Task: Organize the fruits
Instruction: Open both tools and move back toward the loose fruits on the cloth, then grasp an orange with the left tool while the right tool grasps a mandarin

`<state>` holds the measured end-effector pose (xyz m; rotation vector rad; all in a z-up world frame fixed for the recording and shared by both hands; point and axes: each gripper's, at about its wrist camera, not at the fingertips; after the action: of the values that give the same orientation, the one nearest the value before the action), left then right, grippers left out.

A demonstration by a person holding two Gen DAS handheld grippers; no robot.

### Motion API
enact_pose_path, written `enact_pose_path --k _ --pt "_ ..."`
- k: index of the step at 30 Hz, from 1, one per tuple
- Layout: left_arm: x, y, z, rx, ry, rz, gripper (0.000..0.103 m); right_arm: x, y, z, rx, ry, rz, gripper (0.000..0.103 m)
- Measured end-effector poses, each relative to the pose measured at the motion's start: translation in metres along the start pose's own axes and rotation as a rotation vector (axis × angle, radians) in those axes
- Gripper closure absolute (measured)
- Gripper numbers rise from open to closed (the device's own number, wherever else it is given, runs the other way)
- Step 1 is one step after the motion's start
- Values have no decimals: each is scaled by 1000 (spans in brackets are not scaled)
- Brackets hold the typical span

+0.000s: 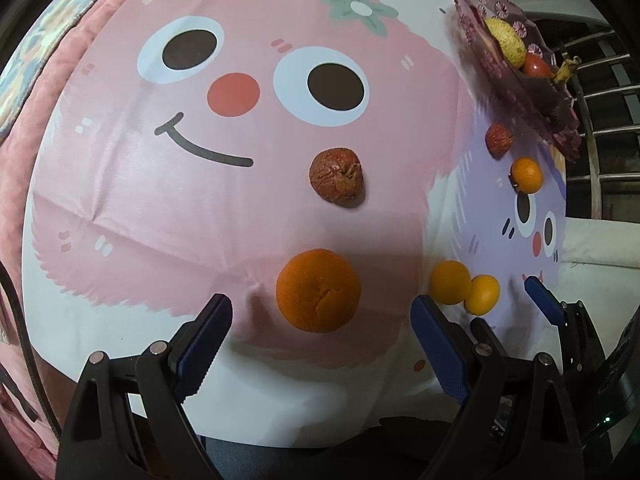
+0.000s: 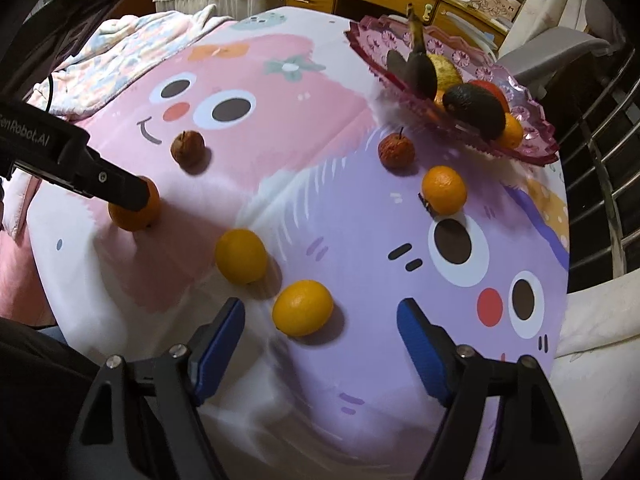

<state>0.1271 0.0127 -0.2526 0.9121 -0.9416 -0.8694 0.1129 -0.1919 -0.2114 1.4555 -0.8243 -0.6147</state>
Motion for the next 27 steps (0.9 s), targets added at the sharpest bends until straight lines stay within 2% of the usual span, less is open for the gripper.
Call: enact_pose_path --k 6,8,17,23,27 --pt "0 -5 -5 -20 -12 0 25 -1 -11 -1 -37 7 4 42" --pt "1 -7 -7 -24 -16 2 33 -1 -14 -2 -44 8 -8 47" --pt "3 -15 -13 -55 -26 -29 58 -4 -21 -5 -58 24 -60 57" --pt "10 -20 -15 -53 -34 -37 59 -7 -26 -9 -69 28 -103 63" --pt "13 -18 -13 -47 -52 -44 60 -8 -26 -10 -68 31 -123 70"
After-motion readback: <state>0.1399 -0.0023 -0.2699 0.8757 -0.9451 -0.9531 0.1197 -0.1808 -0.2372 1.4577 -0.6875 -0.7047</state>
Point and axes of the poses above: each gripper's, at about its wrist camera, not at the fingertips, and y roughly against the way its jaws point, x to its right, z to its underside, and after that the axes turned 15 degrees about -x, right-handed
